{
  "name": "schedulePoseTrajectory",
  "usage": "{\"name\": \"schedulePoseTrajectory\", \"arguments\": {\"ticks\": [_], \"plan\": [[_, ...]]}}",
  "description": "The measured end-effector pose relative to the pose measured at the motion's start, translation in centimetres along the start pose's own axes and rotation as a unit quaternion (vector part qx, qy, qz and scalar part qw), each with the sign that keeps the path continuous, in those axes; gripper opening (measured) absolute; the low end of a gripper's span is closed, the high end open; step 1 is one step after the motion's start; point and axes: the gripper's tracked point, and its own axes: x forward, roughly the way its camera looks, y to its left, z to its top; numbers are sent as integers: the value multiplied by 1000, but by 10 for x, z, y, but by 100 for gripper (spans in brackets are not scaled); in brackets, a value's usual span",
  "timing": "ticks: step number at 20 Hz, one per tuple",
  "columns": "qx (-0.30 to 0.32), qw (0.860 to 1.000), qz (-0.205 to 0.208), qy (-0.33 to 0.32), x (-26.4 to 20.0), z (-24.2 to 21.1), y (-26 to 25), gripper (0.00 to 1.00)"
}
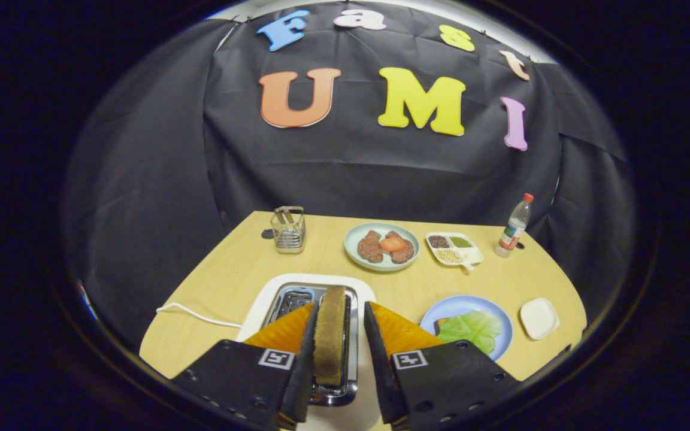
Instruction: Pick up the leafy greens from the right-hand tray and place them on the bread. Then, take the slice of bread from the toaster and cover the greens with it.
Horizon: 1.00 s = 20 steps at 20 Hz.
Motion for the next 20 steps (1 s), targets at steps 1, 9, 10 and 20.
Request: {"name": "schedulePoseTrajectory", "arguments": {"ticks": [1, 9, 10, 20], "plan": [[-5, 1000, 4, 0, -1, 0, 3, 40], [-27, 1000, -5, -1, -15, 7, 7, 10], [-26, 1000, -3, -5, -20, 12, 9, 10], [7, 998, 17, -65, -89, 88, 6, 10]]}}
